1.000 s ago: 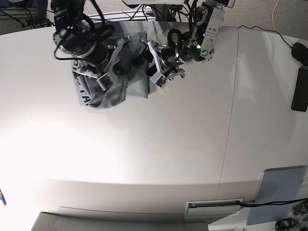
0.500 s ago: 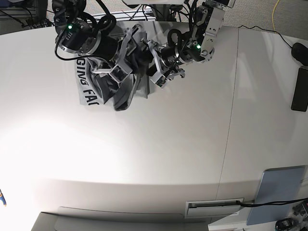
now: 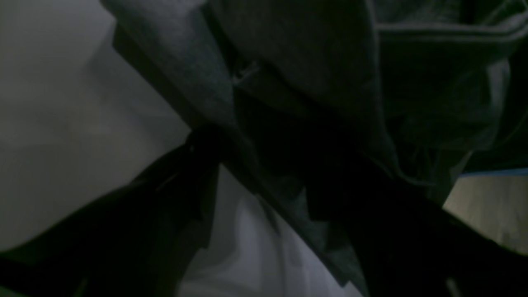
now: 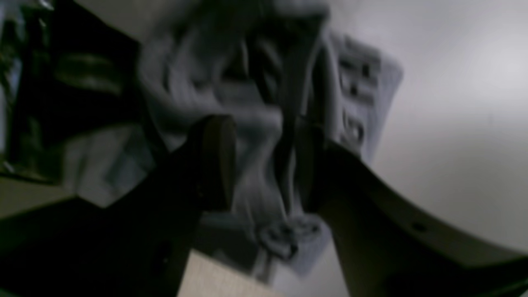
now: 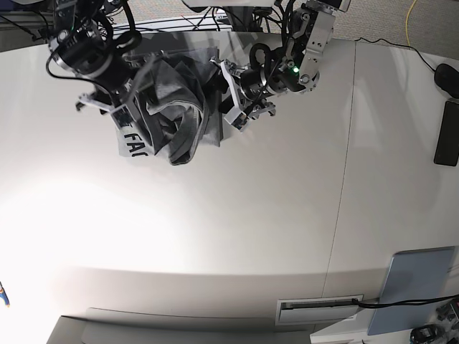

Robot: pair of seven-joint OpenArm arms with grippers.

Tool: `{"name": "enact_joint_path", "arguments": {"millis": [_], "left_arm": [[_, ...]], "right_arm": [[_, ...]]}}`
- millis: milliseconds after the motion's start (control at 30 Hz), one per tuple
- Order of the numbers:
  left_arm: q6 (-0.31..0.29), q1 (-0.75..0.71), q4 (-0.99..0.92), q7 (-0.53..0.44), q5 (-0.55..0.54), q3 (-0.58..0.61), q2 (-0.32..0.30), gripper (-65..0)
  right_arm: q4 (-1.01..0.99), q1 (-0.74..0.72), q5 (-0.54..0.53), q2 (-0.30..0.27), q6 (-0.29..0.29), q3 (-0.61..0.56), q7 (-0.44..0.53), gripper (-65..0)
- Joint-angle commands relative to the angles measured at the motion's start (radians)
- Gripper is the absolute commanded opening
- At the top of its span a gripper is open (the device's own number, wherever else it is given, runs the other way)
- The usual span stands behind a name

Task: Fold the T-shirt properly
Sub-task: 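Grasp the other shirt end with the right gripper and fold it toward the left gripper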

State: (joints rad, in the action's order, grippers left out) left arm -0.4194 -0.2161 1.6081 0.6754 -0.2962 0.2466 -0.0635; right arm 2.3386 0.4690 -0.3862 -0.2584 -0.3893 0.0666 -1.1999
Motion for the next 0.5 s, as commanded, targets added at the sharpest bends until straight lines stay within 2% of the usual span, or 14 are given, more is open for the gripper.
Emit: {"name": "enact_joint_path", "arguments": {"millis": [0, 233, 467], "left_arm": [[0.002, 0.003, 0.01, 0.012, 0.005, -0.001, 0.002, -31.5], [0.003, 0.003, 0.01, 0.013, 0.006, -0.001, 0.002, -31.5], [0.003, 0.003, 0.01, 0.014, 0.006, -0.001, 0.002, -31.5]], "right_arm": [[0.018, 0.008, -0.009, -0.008, -0.002, 0.009, 0.021, -40.9], [0.004, 0.03, 0.003, -0.007, 0.027, 0.009, 0.008, -40.9], [-0.064, 0.03, 0.002, -0.007, 0.027, 0.005, -0.002, -40.9]]}}
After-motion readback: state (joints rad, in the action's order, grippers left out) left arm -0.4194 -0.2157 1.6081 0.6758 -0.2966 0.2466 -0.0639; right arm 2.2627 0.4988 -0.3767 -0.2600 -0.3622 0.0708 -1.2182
